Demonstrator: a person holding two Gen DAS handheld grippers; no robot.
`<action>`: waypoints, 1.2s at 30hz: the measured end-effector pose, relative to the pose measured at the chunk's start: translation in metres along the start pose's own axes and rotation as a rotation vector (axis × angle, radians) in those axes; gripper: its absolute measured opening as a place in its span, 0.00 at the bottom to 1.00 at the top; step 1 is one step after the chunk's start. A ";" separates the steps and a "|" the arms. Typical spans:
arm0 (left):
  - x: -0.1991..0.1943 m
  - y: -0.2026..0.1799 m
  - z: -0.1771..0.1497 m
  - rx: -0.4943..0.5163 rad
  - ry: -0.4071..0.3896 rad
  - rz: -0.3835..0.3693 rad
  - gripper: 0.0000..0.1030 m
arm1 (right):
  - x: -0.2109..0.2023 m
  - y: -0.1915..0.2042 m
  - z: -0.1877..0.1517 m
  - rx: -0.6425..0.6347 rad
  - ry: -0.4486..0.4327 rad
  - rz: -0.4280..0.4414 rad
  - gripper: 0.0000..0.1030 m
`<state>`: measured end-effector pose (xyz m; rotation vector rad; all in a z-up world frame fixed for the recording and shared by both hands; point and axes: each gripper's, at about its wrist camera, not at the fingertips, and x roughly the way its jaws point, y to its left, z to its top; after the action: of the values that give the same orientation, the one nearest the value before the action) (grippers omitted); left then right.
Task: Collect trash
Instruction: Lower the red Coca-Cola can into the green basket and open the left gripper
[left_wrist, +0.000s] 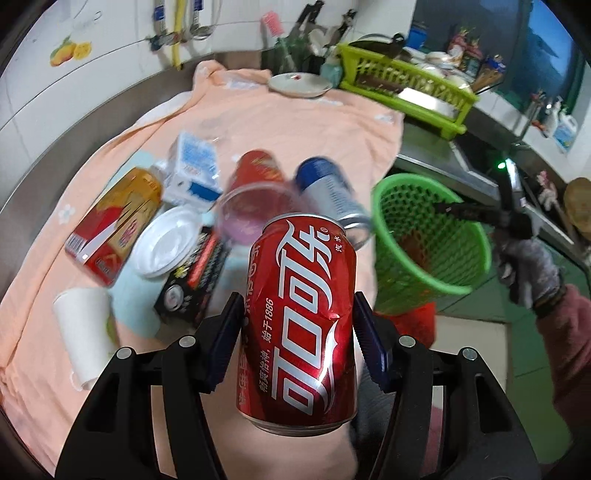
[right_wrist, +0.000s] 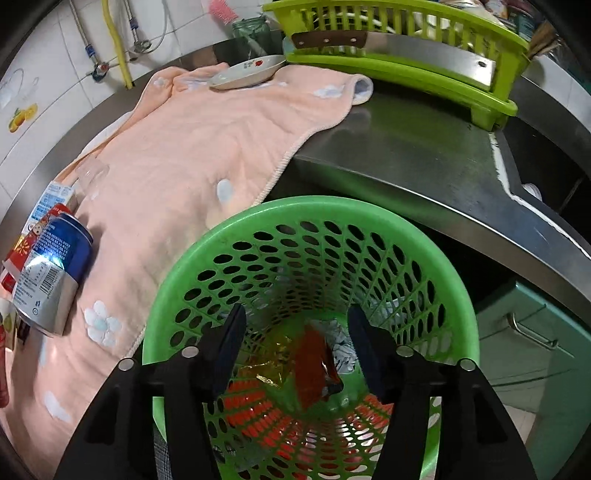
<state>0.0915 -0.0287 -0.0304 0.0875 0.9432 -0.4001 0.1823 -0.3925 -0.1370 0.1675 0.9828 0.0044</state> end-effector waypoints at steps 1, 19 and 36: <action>-0.001 -0.005 0.003 0.010 -0.005 -0.006 0.57 | -0.004 -0.002 0.000 0.005 -0.010 0.002 0.63; 0.089 -0.147 0.077 0.169 0.045 -0.229 0.57 | -0.083 -0.041 -0.031 0.060 -0.140 0.036 0.85; 0.212 -0.215 0.081 0.208 0.234 -0.204 0.59 | -0.089 -0.080 -0.061 0.135 -0.144 0.067 0.85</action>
<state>0.1844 -0.3098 -0.1308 0.2325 1.1429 -0.6874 0.0767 -0.4705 -0.1076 0.3203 0.8335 -0.0124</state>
